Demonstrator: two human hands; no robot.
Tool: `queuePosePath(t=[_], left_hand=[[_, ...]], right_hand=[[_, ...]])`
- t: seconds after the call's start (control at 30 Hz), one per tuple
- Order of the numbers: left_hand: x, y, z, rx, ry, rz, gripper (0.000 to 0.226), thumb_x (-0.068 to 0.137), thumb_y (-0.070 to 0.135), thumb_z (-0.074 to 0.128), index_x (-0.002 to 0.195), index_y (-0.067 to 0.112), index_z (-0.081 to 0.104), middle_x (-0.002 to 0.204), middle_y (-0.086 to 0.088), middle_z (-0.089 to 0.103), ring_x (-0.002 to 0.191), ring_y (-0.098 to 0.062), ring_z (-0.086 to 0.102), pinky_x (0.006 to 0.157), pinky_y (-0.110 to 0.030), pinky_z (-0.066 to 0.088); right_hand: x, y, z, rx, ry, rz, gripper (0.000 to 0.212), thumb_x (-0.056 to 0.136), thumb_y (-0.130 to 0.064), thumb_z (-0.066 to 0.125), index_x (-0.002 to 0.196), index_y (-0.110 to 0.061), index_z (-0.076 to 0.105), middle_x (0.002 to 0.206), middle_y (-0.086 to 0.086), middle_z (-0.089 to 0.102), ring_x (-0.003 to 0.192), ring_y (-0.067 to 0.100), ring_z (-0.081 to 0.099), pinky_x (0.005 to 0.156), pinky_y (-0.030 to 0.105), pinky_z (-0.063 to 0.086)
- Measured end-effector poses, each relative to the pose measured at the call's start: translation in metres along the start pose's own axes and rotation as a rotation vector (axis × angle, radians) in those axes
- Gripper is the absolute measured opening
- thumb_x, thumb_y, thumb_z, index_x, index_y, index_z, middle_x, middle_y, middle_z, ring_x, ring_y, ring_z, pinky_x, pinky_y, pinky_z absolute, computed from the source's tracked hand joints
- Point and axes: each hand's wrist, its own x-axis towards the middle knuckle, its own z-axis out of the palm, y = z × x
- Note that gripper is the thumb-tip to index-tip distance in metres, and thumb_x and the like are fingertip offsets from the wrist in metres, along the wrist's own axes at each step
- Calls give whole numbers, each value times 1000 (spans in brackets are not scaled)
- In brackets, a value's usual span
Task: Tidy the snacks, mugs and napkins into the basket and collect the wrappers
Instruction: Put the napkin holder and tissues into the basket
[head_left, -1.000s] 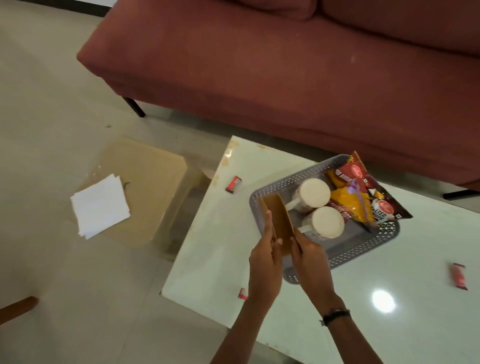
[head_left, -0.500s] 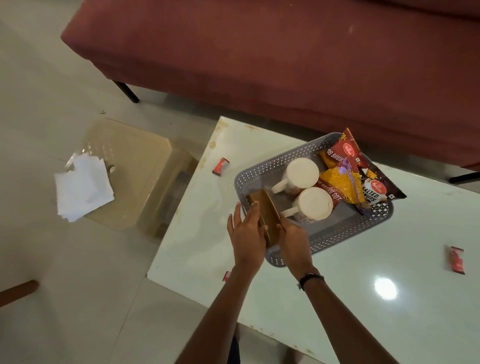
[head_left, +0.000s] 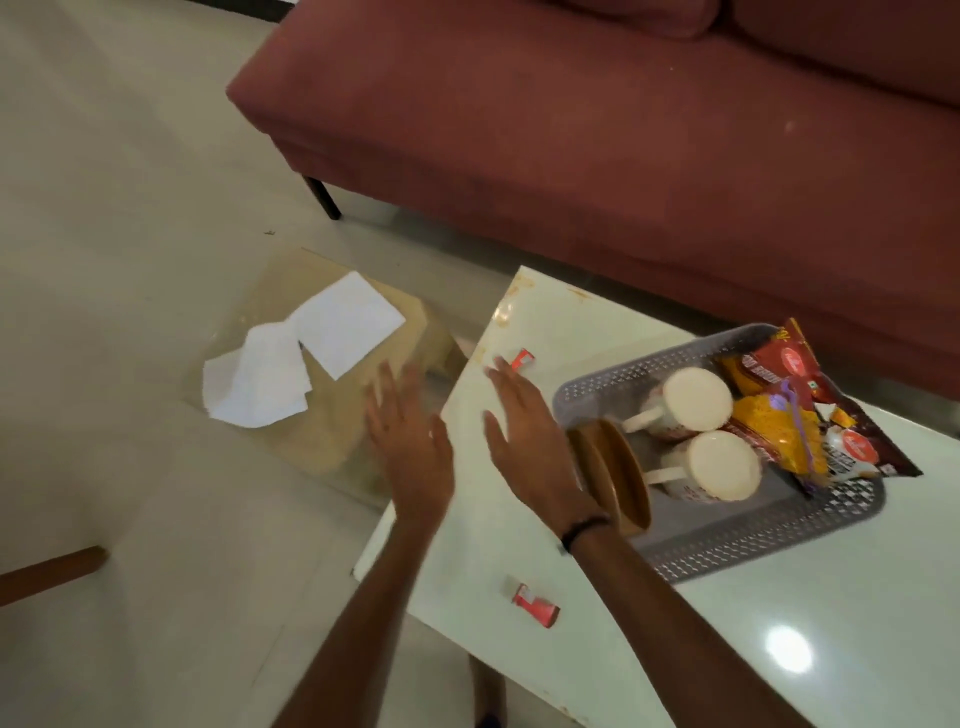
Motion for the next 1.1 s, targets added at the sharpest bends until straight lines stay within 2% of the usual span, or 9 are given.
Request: queuePosePath(t=[0.13,0.23,0.33,0.43,0.57,0.7,0.9,1.0,1.1], left_hand=[[51,-84,-21,84,-9,-126,61,85,12,50,143,10,31,155,-16,24,142,-39,21,114,-51,20],[69,-122,-27,136,-39,-126,57,86,10,47,141,9,36,153,-15,27,142,-38,21,115,-48,18],[80,-153,-28,107,-69,-200,51,90,13,48,140,9,38,153,-15,28,141,-40,22,114,-50,20],[88,-178,-26,88,-118,-275,55,89,28,44,141,12,36,154,-14,27,140,-41,22,111,-56,27],[98,-192,-23,79,-155,-314,78,82,50,58,144,13,27,153,-14,28,138,-39,28,106,-56,34],[102,-193,-21,91,-202,-233,91,74,46,70,145,12,24,153,-15,27,134,-38,35,101,-52,41],[104,-197,-21,-15,-205,-199,82,79,29,68,145,11,22,155,-15,23,136,-37,33,100,-49,43],[105,-197,-23,-178,-83,-305,69,84,34,61,141,11,30,145,-13,40,130,-31,43,97,-45,46],[113,-193,-28,-405,98,-540,41,87,9,54,127,10,48,123,-10,59,114,-27,55,87,-32,50]], right_hand=[[94,-54,71,7,-218,-68,54,91,-5,46,143,-7,33,154,11,29,140,24,30,113,33,29],[131,-74,114,18,-298,31,52,92,-9,45,142,-9,32,155,10,26,141,25,27,114,38,30],[155,-83,144,-46,-279,68,47,97,-18,43,143,-11,32,156,7,24,143,24,23,113,36,26],[175,-82,162,-121,-216,84,44,98,-22,42,141,-12,37,154,8,27,142,24,24,112,35,27],[193,-79,175,-189,-168,100,40,97,-24,45,134,-10,45,150,9,34,137,25,31,108,37,35],[201,-77,183,-249,-135,146,44,91,-26,57,131,-12,46,148,8,34,132,26,35,103,38,40],[206,-78,183,-240,-72,252,69,79,-38,71,135,-16,37,148,11,32,130,30,37,101,43,42],[208,-77,177,-213,-92,308,77,76,-41,74,136,-14,34,144,12,37,125,29,41,97,40,45],[208,-78,177,-70,-83,347,77,74,-34,78,135,-11,36,138,13,40,120,29,49,96,35,48]])
